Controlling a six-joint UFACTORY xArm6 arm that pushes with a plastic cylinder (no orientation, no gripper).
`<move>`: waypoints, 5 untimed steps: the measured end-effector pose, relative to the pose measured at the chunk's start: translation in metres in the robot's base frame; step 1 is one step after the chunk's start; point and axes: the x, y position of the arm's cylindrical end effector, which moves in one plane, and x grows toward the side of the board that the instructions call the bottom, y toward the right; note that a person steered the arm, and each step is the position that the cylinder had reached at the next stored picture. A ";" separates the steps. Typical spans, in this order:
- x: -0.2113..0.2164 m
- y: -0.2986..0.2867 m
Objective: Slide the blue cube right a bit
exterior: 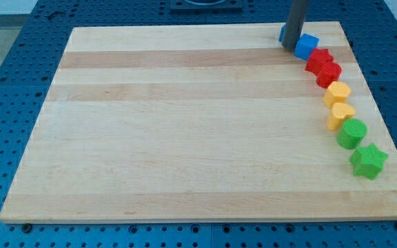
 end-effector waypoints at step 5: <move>-0.051 -0.048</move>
